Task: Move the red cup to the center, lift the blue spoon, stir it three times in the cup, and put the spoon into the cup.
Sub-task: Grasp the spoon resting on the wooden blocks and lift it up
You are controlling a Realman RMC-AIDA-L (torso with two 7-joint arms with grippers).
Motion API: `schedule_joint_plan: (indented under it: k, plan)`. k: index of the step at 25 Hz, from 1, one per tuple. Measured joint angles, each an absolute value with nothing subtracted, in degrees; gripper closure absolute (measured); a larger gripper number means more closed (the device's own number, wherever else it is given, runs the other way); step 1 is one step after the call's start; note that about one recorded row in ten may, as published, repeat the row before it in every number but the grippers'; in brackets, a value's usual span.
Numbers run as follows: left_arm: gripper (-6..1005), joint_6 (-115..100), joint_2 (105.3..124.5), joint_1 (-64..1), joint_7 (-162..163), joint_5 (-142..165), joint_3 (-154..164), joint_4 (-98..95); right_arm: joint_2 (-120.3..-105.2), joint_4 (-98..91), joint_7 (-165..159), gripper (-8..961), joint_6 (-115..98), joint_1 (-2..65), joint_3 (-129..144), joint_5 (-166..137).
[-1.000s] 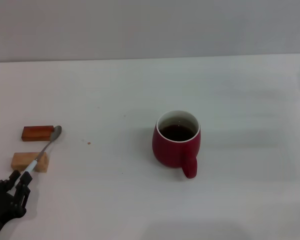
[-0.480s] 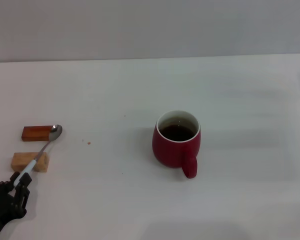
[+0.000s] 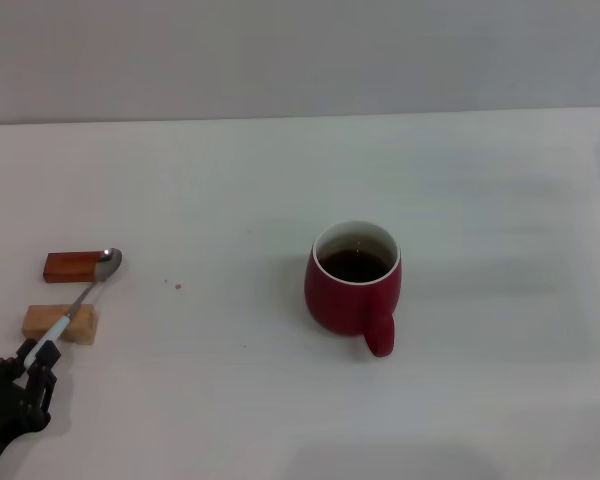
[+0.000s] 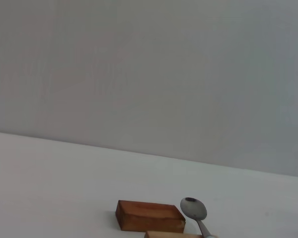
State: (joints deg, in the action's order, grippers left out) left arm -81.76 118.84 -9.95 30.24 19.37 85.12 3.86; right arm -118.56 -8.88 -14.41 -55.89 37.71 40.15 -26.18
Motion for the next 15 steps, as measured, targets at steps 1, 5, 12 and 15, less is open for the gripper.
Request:
schedule_joint_plan:
  k: [1, 5, 12, 15]
  plan:
    - [822, -81.76, 118.84, -9.95, 30.24, 19.37, 85.12, 3.86, -118.56, -8.87, -14.41, 365, -55.89, 37.71, 40.14, -26.18]
    - [822, -80.97, 118.82, -10.15, 30.24, 19.25, 85.04, 3.79, -118.56, -8.88, -14.41, 365, -55.89, 37.78, 40.14, -26.18]
    - [822, -79.21, 118.87, -10.77, 30.97, 19.37, 84.99, 3.01, -118.56, -8.88, -14.41, 365, -55.9, 37.88, 40.14, -26.18]
    - [823, -79.54, 118.91, -10.67, 30.87, 19.22, 84.85, 2.66, -118.56, -8.88, -14.41, 364, -55.89, 37.88, 40.12, -26.18]
